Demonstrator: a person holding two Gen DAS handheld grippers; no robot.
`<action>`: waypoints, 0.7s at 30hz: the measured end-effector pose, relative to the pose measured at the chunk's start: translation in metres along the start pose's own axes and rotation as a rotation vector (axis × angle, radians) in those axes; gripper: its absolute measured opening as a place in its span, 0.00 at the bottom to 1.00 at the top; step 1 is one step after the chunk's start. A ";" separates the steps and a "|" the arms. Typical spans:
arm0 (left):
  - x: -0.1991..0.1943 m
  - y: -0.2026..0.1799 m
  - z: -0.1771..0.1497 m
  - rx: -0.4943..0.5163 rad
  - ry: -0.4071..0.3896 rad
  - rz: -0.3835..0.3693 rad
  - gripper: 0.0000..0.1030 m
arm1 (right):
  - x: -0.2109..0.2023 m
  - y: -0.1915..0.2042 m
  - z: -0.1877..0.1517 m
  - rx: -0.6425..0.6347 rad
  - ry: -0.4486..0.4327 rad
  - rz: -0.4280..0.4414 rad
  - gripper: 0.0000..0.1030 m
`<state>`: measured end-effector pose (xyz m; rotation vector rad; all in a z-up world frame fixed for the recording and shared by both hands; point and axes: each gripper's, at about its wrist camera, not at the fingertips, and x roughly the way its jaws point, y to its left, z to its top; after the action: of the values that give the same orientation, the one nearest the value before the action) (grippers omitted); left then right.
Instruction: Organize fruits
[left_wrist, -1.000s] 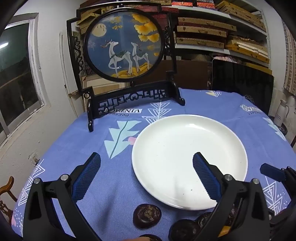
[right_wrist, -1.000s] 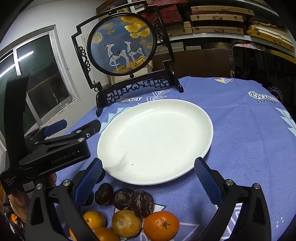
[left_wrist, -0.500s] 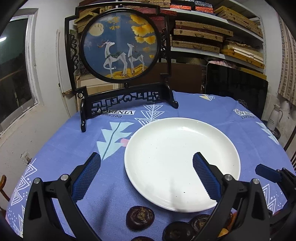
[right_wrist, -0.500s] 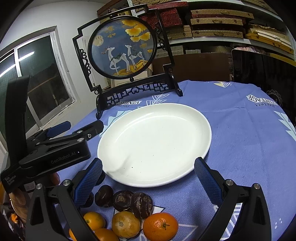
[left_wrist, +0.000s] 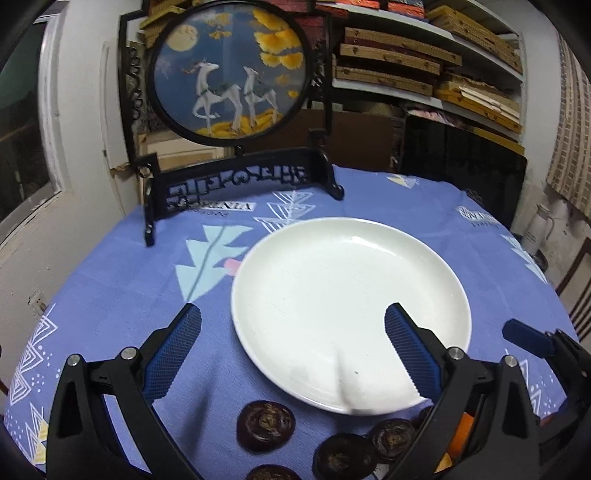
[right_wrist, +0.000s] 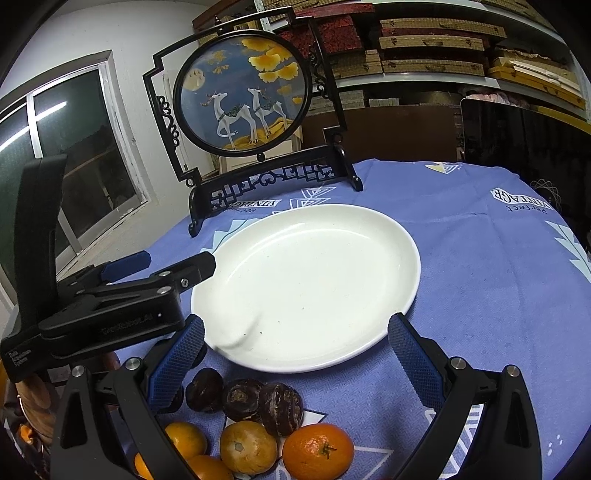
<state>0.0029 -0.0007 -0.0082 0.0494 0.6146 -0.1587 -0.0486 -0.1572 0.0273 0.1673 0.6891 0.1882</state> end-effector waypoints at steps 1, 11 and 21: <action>0.000 0.002 0.001 -0.009 0.005 -0.002 0.95 | 0.000 0.000 0.000 -0.001 -0.002 0.000 0.97; 0.003 0.004 0.003 0.000 0.006 0.021 0.95 | 0.002 -0.001 -0.001 0.005 0.010 0.002 0.97; -0.025 0.016 0.001 0.041 -0.060 -0.029 0.95 | -0.029 0.005 -0.002 -0.044 -0.020 -0.035 0.97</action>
<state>-0.0135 0.0184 0.0071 0.0754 0.5526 -0.2007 -0.0723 -0.1586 0.0441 0.1150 0.6672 0.1673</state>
